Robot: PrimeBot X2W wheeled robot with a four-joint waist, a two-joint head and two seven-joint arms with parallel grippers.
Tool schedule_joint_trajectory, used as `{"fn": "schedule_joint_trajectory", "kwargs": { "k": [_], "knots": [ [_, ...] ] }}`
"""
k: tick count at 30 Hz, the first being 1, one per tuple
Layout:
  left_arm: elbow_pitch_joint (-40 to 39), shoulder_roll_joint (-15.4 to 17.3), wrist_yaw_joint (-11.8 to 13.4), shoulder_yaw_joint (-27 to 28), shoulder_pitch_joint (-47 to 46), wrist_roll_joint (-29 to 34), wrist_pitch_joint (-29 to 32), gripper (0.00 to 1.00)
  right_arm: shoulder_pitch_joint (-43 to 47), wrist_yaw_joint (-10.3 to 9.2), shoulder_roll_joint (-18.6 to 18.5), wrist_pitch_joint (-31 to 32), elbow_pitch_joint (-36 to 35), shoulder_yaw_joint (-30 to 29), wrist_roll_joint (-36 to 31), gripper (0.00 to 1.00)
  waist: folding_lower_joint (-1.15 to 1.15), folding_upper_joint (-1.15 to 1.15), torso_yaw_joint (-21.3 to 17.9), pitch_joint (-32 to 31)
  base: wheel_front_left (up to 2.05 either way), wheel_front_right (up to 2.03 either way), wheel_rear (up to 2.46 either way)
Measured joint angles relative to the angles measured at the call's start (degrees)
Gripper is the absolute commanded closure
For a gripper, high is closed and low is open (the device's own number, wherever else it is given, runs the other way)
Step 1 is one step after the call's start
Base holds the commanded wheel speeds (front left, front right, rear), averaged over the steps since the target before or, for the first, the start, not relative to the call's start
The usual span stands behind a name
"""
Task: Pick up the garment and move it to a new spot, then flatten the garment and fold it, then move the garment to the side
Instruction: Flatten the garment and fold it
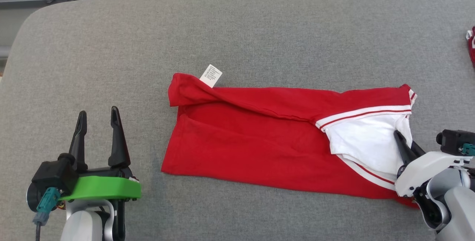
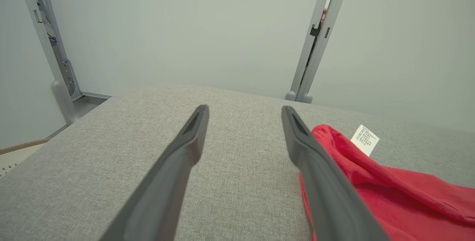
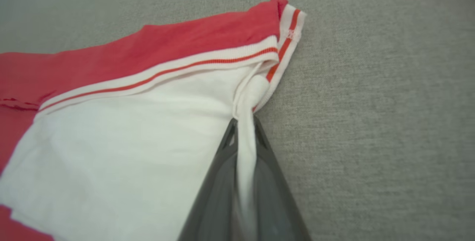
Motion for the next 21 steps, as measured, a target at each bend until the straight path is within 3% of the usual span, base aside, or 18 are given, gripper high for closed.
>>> {"fn": "schedule_joint_trajectory", "kwargs": {
  "k": [13, 21],
  "knots": [
    [-0.48, -0.01, 0.32, -0.12, 1.41, 0.23, 0.0, 0.0, -0.18, 0.0, -8.69, -3.57, 5.54, -9.16, 1.13, 1.0, 0.0, 0.0, -2.4, -3.05, 0.0, 0.0, 0.0],
    [-0.3, -0.02, 0.58, -0.4, 2.86, -0.21, 0.0, 0.0, -0.3, -0.01, -8.21, -1.85, 0.99, -7.6, 0.82, 1.0, 0.0, 0.0, -3.72, -4.69, 0.0, 0.0, 0.0]
  ]
}}
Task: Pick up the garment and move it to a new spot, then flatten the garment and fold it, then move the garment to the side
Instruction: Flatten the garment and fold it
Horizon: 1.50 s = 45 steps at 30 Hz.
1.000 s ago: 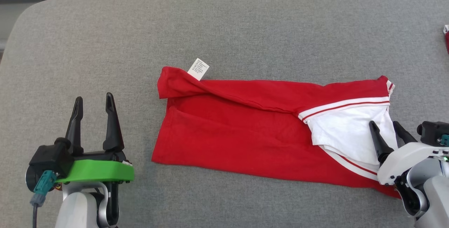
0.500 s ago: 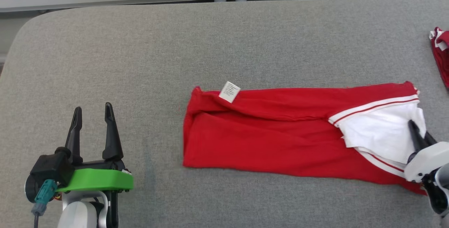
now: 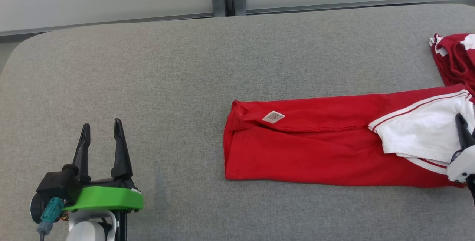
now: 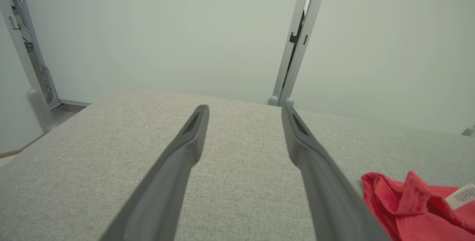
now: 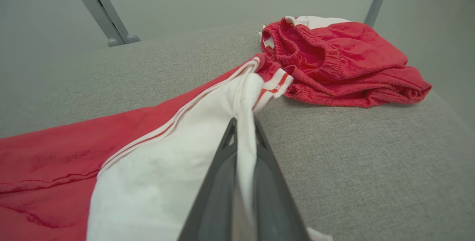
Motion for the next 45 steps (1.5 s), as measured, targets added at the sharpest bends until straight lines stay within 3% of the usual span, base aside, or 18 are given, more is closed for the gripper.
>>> {"fn": "schedule_joint_trajectory", "kwargs": {
  "k": [13, 19, 34, 41, 42, 43, 45],
  "knots": [
    [0.51, -0.01, 0.16, 0.43, 0.76, 0.0, 0.0, 0.0, 0.23, -0.04, 5.81, 6.35, -19.93, 7.01, -2.1, 1.0, 0.0, 0.0, 0.25, -0.83, 0.0, 0.0, 0.0],
    [0.85, -0.01, 0.16, 0.16, 0.77, 0.0, 0.01, 0.0, 0.0, -0.04, 9.33, 9.44, -25.1, 12.09, -3.18, 1.0, 0.0, 0.0, 1.7, -0.85, 0.0, 0.0, 0.0],
    [1.7, -0.01, 0.16, -2.13, -0.03, -0.57, 0.01, 0.0, -4.37, -0.04, 18.01, 9.92, -21.38, 23.48, -4.46, 1.0, 0.0, 0.0, 6.61, -0.28, 0.0, 0.0, 0.0],
    [1.94, -0.01, 0.4, -2.78, -0.18, -1.0, 0.0, 0.0, -4.62, -0.04, 19.37, 7.94, -17.06, 26.01, -4.02, 1.0, 0.0, 0.0, 8.11, 0.1, 0.0, 0.0, 0.0],
    [1.97, -0.01, 0.41, -2.76, -0.18, -1.0, 0.0, 0.0, -4.69, -0.04, 19.42, 7.3, -16.93, 26.22, -3.91, 0.62, 0.0, 0.0, 8.1, 0.09, 0.0, 0.0, 0.0],
    [2.0, -0.01, 0.41, -2.72, -0.18, -1.0, 0.0, 0.0, -4.89, -0.04, 19.42, 6.36, -16.91, 26.52, -3.91, 0.0, 0.0, 0.0, 8.03, 0.03, 0.0, 0.0, 0.0],
    [2.09, -0.01, 0.41, -2.56, -0.15, -1.0, 0.0, 0.0, -5.17, -0.04, 19.31, 4.63, -17.06, 26.68, -3.83, 0.0, 0.0, 0.0, 7.73, -0.18, 0.0, 0.0, 0.0]
  ]
}}
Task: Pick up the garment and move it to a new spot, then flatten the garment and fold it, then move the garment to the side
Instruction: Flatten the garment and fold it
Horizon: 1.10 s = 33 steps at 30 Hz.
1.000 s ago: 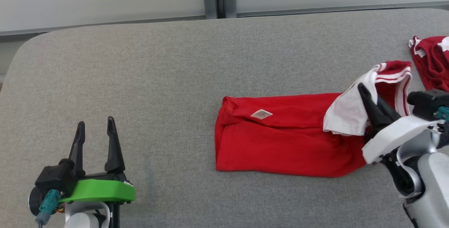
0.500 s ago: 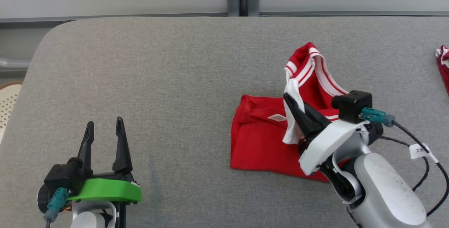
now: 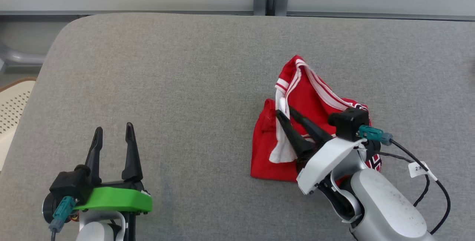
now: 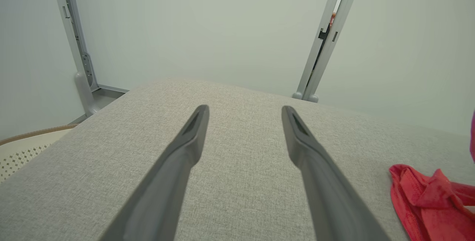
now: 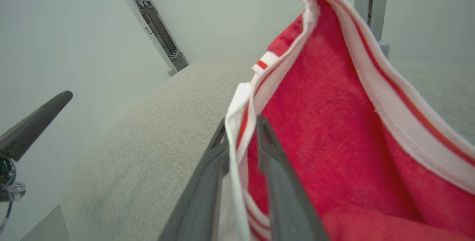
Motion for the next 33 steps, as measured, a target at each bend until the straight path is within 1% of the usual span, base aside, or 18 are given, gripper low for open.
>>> {"fn": "schedule_joint_trajectory", "kwargs": {
  "k": [4, 8, 13, 18, 21, 25, 29, 33],
  "knots": [
    [0.23, 0.0, -0.08, 0.14, 0.09, 0.41, 0.0, 0.0, -0.87, 0.0, -1.22, -3.68, -1.78, -0.54, -0.21, 0.0, 0.0, 0.0, -1.09, -0.57, 0.0, 0.0, 0.0],
    [0.21, -0.01, -0.27, 0.36, 0.09, 0.73, 0.01, 0.0, -0.86, 0.0, -3.22, -6.19, -4.25, -2.82, -0.67, 0.0, 0.0, 0.0, -2.53, -1.18, 0.0, 0.0, 0.0],
    [0.12, -0.02, -0.64, 0.45, 0.06, 1.41, 0.01, 0.0, 0.96, 0.0, -5.86, -8.62, -7.34, -8.36, -1.85, 0.0, 0.0, 0.0, -4.56, -1.77, 0.0, 0.0, 0.0],
    [0.01, -0.01, -1.09, 0.33, 0.01, 2.47, 0.01, 0.0, 5.42, 0.0, -7.24, -10.55, -10.25, -15.05, -3.3, 0.0, 0.0, 0.0, -6.47, -2.12, 0.0, 0.0, 0.0],
    [-0.1, -0.02, -1.24, 0.15, -0.01, 2.63, 0.0, 0.0, 8.48, 0.0, -7.14, -11.41, -11.73, -18.37, -4.23, 0.0, 0.0, 0.0, -7.32, -2.26, 0.0, 0.0, 0.0],
    [-0.4, -0.02, -1.34, -0.4, 0.01, 2.85, 0.0, 0.0, 13.2, 0.0, -5.77, -12.16, -13.63, -22.06, -4.78, 0.0, 0.0, 0.0, -8.28, -2.36, 0.0, 0.0, 0.0],
    [-0.42, -0.02, -1.62, -1.53, 0.01, 3.3, 0.0, 0.0, 15.88, 0.0, -4.12, -12.34, -15.22, -23.58, -5.77, 0.0, 0.0, 0.0, -8.85, -2.09, 0.0, 0.0, 0.0],
    [-0.33, -0.02, -2.13, -3.87, -0.13, 3.68, 0.0, 0.0, 16.16, 0.0, -3.11, -12.33, -16.22, -23.92, -6.49, 0.0, 0.0, 0.0, -9.31, -1.76, 0.0, 0.0, 0.0]
  ]
}}
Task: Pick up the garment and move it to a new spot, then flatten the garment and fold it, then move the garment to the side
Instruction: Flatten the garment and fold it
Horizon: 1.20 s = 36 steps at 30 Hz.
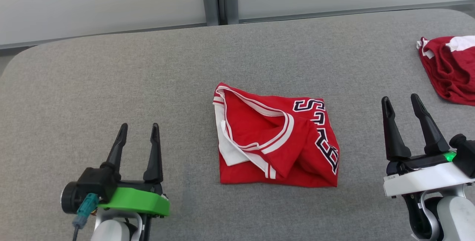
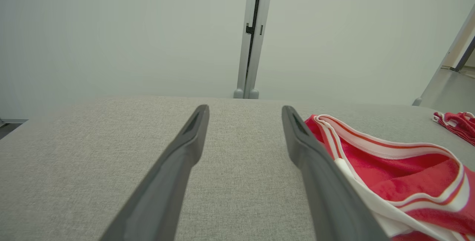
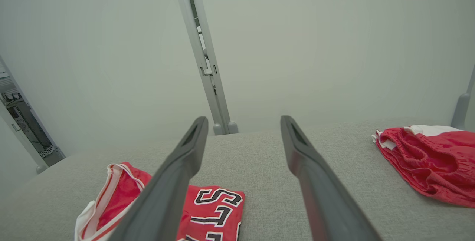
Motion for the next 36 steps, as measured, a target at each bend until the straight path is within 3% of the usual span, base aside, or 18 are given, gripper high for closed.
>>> {"fn": "schedule_joint_trajectory", "kwargs": {
  "k": [21, 27, 35, 36],
  "knots": [
    [11.28, -0.1, -2.21, -26.05, -5.45, -0.36, 0.47, 0.0, -0.12, 0.0, 1.25, -0.87, 0.53, 0.26, -2.24, 0.0, 0.0, 0.0, -4.16, 1.46, 0.0, 0.0, 0.0],
    [13.44, -0.1, -2.24, -30.19, -6.36, -3.81, 0.99, 0.0, -0.2, 0.0, 1.42, -1.42, 1.09, 0.29, -2.22, 0.0, 0.0, 0.0, -5.67, 2.23, 0.0, 0.0, 0.0],
    [16.01, -0.04, -2.24, -31.34, -8.74, -7.34, 0.96, 0.0, -0.56, 0.0, 1.37, -1.97, 2.24, 0.89, -2.12, 0.0, 0.0, 0.0, -7.25, 2.6, 0.0, 0.0, 0.0],
    [16.24, -0.04, -2.24, -31.44, -8.98, -7.8, 0.96, 0.09, -0.6, 0.0, 1.36, -2.02, 2.32, 0.91, -2.11, 0.0, 0.0, 0.0, -7.38, 2.62, 0.0, 0.0, 0.0]
  ]
}}
